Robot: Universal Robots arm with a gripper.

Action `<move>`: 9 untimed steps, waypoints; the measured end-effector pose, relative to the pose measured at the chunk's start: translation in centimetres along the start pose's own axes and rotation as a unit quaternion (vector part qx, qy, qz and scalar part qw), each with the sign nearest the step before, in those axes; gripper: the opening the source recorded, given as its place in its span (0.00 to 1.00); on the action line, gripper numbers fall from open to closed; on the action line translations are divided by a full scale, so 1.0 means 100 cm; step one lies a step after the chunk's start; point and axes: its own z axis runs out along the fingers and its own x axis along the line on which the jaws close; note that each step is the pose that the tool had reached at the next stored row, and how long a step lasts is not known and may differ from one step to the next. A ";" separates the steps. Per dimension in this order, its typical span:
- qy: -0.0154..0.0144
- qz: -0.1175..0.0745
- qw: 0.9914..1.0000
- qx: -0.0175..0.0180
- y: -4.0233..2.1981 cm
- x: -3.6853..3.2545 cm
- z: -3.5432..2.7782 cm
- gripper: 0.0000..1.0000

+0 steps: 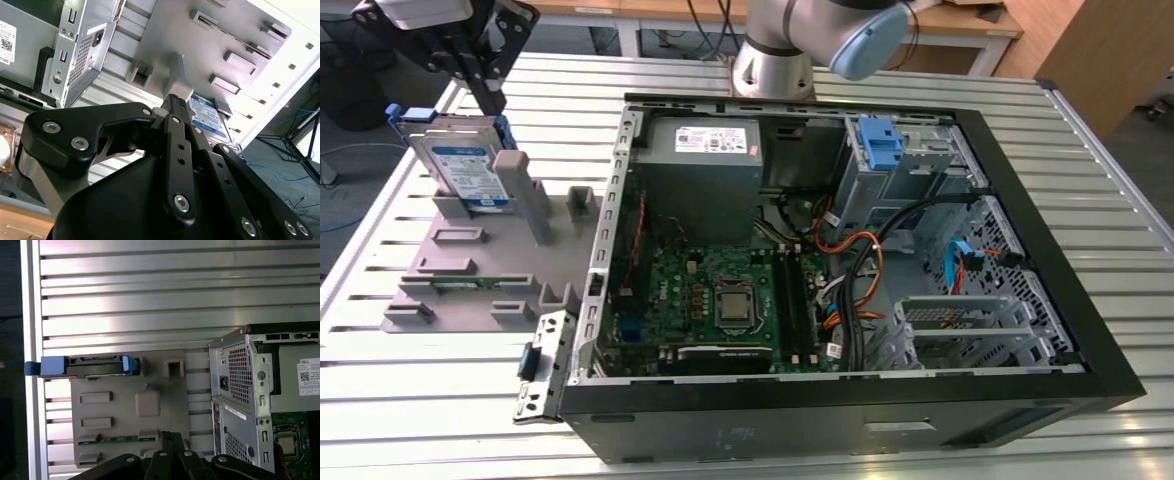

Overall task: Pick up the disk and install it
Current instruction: 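Reach for the disk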

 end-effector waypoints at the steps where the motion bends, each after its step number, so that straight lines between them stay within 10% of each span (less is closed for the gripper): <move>1: 0.000 0.000 1.000 0.000 -0.0001 0.0011 -0.0001 0.11; 9: 0.000 0.000 1.000 0.000 -0.0004 0.0056 -0.0002 0.11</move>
